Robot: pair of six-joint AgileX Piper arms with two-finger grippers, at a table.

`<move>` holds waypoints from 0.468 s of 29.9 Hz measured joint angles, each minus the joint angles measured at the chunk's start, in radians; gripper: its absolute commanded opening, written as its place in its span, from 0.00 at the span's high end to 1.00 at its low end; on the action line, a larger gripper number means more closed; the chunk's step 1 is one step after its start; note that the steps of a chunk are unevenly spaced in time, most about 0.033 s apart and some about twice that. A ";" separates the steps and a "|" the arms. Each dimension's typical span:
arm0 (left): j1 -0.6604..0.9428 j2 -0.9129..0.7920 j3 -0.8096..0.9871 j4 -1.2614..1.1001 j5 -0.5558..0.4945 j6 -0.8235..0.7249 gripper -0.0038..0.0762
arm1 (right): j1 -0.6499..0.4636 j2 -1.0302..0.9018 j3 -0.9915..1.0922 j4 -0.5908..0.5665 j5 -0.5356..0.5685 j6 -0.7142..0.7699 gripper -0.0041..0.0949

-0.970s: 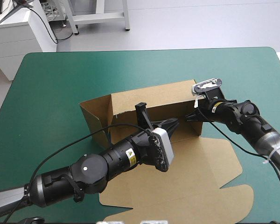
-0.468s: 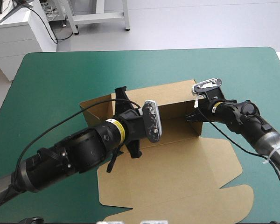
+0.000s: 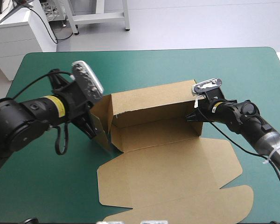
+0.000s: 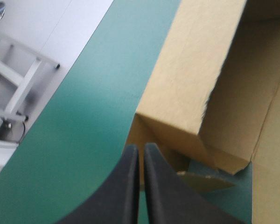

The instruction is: Fold the box

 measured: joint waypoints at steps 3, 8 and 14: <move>0.097 -0.041 0.000 -0.003 0.048 -0.062 0.94 | 0.000 0.000 0.000 0.000 0.009 0.000 0.97; 0.256 -0.092 0.007 -0.004 0.077 -0.178 0.94 | 0.000 0.000 -0.004 0.000 0.023 0.000 0.97; 0.326 -0.155 0.065 -0.033 0.091 -0.202 0.94 | 0.000 -0.014 -0.005 0.005 0.036 0.003 0.97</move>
